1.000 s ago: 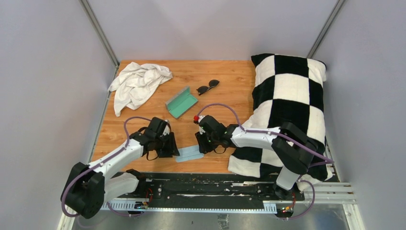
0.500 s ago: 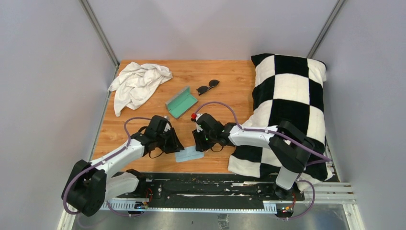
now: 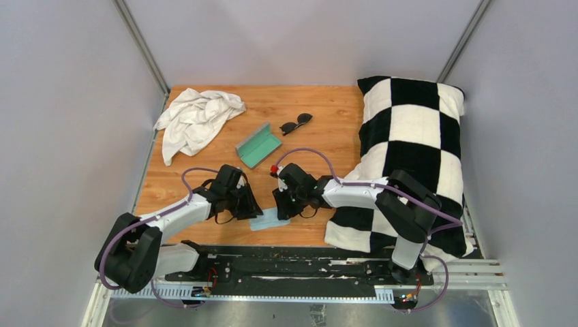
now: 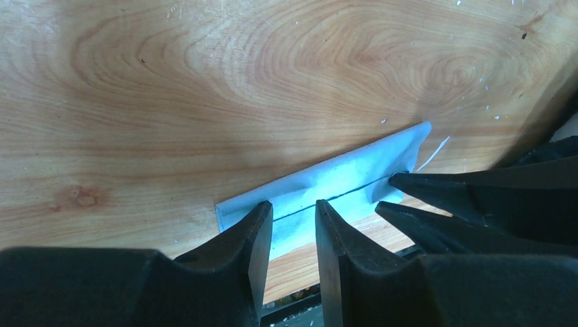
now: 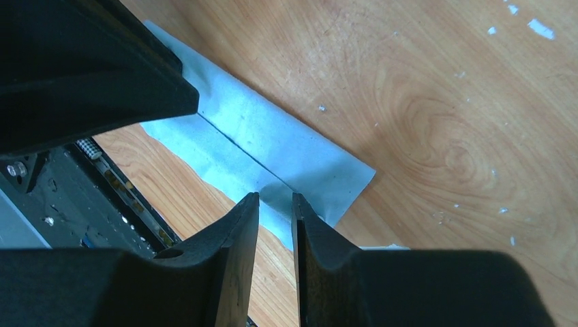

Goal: Organize the sunglasses
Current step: Adjust the glasses cleaning cloth at the center of the board.

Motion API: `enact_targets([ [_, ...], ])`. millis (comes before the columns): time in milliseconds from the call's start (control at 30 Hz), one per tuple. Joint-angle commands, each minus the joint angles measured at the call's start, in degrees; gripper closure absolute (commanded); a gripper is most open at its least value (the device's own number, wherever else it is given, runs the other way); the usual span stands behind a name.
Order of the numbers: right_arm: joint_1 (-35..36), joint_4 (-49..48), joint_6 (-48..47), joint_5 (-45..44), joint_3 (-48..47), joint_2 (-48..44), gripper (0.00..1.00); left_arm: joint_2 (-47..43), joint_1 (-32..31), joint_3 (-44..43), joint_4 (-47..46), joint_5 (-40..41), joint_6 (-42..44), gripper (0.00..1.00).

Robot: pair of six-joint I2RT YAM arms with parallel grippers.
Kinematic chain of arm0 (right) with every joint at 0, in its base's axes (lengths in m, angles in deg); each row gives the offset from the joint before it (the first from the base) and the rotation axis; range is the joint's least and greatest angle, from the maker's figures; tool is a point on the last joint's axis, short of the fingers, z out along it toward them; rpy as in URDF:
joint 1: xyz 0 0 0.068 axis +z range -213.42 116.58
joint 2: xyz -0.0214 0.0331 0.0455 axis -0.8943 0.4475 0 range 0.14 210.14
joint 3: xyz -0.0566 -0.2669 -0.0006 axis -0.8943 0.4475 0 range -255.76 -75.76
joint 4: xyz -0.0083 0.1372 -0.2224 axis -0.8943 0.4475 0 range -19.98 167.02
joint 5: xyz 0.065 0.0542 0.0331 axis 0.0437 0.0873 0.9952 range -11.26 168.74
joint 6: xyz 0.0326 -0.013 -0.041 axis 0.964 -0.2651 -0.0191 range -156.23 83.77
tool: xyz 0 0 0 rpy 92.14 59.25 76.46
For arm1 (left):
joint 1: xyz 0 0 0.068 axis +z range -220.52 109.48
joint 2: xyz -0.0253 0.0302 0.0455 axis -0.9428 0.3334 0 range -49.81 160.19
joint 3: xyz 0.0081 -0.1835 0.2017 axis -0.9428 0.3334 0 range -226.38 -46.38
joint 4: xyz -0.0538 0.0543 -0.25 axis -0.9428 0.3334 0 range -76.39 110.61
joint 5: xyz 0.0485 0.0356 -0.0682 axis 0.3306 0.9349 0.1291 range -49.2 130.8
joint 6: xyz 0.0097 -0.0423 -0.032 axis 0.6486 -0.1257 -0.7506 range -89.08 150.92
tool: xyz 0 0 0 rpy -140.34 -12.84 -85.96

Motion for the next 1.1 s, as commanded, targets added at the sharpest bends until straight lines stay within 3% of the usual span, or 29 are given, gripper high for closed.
enact_targets([
  [0, 0.64, 1.67, -1.95, 2.26, 2.03, -2.02, 0.7, 1.04, -0.24, 0.17, 0.7, 3.72, 0.73, 0.65],
  [267, 1.83, 4.19, -5.71, 4.63, 2.92, -5.36, 0.7, 2.74, -0.24, 0.75, -0.83, 3.63, 0.96, 0.65],
  [467, 0.86, 7.33, -2.41, -3.67, -1.9, -4.94, 0.63, 2.79, -0.24, 1.19, -1.21, 3.76, 1.07, 0.65],
  [767, -0.85, 2.64, 1.2, 1.73, -6.2, 2.6, 0.6, 2.66, -0.24, 2.02, -1.3, 3.85, 1.08, 0.65],
  [1067, -0.57, 0.67, -0.15, 5.5, -0.51, 1.23, 0.56, 2.06, -0.24, 2.81, -1.39, 4.03, 0.54, 0.65],
])
